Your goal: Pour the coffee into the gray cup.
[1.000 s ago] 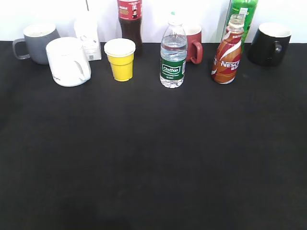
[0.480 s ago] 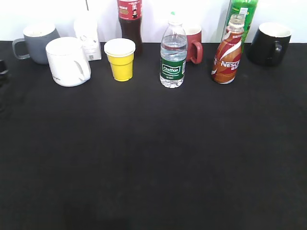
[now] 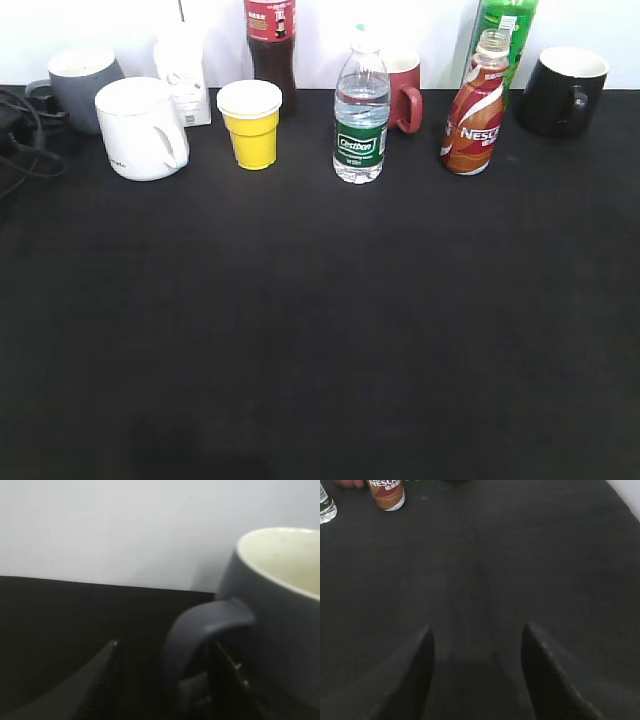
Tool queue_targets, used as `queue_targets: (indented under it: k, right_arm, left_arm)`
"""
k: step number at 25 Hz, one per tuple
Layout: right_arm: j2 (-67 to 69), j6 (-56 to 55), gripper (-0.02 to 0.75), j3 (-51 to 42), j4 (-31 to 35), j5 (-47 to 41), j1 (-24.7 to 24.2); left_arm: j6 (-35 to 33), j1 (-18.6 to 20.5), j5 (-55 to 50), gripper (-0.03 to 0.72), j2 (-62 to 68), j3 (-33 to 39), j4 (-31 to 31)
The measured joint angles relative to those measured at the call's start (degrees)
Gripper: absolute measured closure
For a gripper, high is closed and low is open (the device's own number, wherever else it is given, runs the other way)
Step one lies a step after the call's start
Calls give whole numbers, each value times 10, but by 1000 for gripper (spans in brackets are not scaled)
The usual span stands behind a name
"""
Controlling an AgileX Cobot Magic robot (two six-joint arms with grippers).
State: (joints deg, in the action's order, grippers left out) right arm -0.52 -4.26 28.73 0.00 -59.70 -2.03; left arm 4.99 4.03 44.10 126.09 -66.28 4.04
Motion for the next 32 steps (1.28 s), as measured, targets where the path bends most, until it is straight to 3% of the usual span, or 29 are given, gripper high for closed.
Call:
queue_targets:
  k: [7, 8, 10, 11, 18, 25, 32]
  right_arm:
    - [0, 0, 294, 0, 13, 0, 0]
    - [0, 0, 294, 0, 13, 0, 0]
    - [0, 0, 294, 0, 14, 0, 0]
    - [0, 0, 294, 0, 15, 0, 0]
    - [0, 0, 294, 0, 15, 0, 0]
    - [0, 0, 294, 0, 15, 0, 0]
    - [0, 0, 294, 0, 15, 0, 0]
  left_arm:
    - [0, 2, -31, 295, 42, -80, -1]
    - [0, 2, -36, 348, 42, -83, -1]
    - [-3, 1, -41, 568, 42, -84, 10]
    - [-3, 1, -41, 610, 44, -84, 22]
    - [-8, 6, -44, 614, 30, -84, 42]
    - [-9, 7, -56, 620, -104, -71, 60]
    - [-9, -9, -60, 622, -324, 136, 68]
